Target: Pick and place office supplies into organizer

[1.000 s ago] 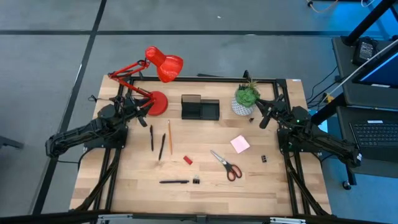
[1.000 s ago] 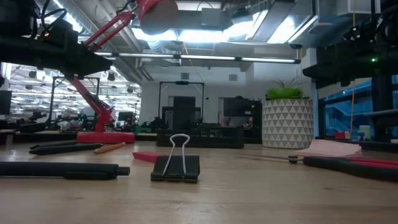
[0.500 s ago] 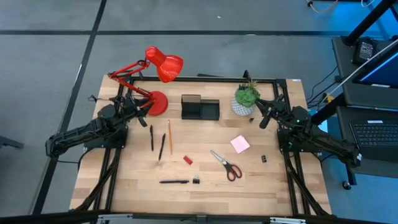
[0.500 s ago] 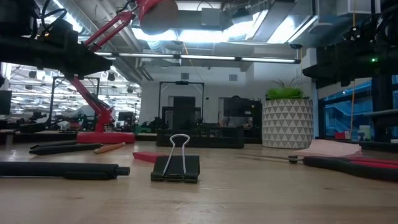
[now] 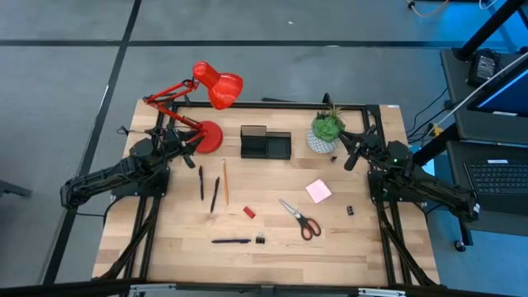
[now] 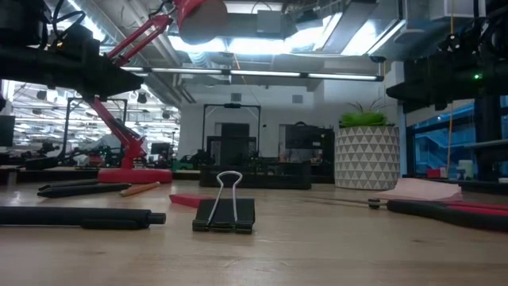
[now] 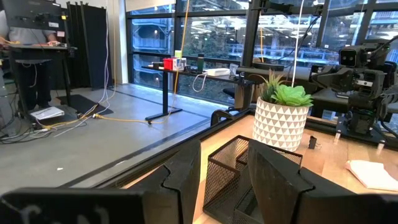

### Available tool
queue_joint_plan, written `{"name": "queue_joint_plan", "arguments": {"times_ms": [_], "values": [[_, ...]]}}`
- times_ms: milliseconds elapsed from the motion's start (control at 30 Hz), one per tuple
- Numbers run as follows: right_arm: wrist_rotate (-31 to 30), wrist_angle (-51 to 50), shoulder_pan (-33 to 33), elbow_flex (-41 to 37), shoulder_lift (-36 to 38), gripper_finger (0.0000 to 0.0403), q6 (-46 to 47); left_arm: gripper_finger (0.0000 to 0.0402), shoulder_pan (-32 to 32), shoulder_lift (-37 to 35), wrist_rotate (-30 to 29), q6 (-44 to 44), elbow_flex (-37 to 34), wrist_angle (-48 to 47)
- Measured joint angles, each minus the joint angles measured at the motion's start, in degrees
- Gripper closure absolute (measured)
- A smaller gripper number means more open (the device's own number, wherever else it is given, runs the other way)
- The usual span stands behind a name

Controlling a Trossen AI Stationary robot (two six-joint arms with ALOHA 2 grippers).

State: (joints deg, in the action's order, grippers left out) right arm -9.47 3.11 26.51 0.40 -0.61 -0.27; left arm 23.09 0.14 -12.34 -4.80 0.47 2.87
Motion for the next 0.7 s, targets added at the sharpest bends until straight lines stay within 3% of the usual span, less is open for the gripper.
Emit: {"name": "queue_joint_plan", "arguments": {"times_ms": [700], "values": [[0.0, 0.0, -0.01, 0.0, 0.0, 0.0323, 0.0, 0.0274, -0.17, 0.01, 0.93, 0.83, -0.01, -0.02]]}}
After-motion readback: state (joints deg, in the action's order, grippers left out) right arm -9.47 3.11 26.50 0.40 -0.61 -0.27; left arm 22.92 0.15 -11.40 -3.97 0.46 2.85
